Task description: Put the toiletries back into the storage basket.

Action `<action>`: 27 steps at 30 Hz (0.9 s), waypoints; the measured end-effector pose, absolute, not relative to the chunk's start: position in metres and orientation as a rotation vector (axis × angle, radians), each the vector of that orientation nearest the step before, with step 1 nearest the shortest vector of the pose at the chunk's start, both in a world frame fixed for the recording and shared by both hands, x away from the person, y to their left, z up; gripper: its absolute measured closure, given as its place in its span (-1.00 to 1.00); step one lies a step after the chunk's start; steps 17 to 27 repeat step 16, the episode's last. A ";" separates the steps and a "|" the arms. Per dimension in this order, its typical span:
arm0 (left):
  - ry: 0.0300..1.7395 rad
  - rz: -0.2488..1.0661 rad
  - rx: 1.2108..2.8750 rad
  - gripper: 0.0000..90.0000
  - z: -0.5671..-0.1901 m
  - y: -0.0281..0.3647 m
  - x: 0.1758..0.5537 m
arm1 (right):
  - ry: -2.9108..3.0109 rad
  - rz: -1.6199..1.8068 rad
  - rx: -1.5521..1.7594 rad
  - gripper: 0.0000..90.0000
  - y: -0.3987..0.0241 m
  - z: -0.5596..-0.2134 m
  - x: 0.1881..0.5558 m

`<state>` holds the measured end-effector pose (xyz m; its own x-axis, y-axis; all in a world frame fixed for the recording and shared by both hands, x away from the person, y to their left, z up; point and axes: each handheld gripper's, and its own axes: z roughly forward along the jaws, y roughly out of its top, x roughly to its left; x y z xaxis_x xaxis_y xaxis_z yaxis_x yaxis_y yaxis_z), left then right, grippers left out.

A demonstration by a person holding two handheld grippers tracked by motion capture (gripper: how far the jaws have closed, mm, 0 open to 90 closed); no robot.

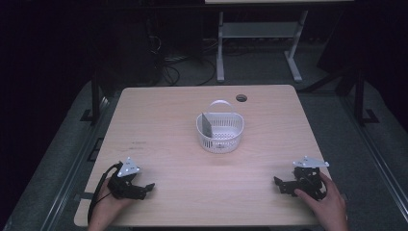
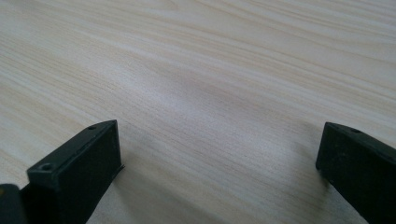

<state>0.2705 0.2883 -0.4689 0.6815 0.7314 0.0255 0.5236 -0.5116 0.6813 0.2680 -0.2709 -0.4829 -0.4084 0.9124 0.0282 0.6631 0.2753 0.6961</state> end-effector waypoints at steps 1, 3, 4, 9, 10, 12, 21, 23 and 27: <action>0.962 0.404 2.223 -0.72 -0.470 0.290 0.271 | 2.173 0.905 1.427 -1.00 -0.271 -0.483 0.268; 0.934 0.403 2.194 -0.72 -0.473 0.294 0.270 | 2.173 0.905 1.427 -1.00 -0.271 -0.483 0.268; 0.926 0.404 2.180 -0.72 -0.475 0.295 0.270 | 2.174 0.904 1.426 -1.00 -0.271 -0.483 0.268; 0.920 0.403 2.183 -0.72 -0.475 0.296 0.269 | 2.174 0.904 1.425 -1.00 -0.271 -0.483 0.268; 0.920 0.404 2.183 -0.72 -0.475 0.296 0.270 | 2.174 0.904 1.426 -1.00 -0.271 -0.483 0.268; 0.920 0.403 2.183 -0.72 -0.475 0.296 0.269 | 2.174 0.905 1.425 -1.00 -0.271 -0.483 0.268; 0.920 0.403 2.183 -0.72 -0.475 0.296 0.270 | 2.174 0.905 1.425 -1.00 -0.271 -0.483 0.268; 0.920 0.403 2.183 -0.72 -0.475 0.296 0.270 | 2.174 0.905 1.425 -1.00 -0.271 -0.483 0.268; 0.920 0.403 2.183 -0.72 -0.475 0.296 0.270 | 2.174 0.905 1.425 -1.00 -0.271 -0.483 0.268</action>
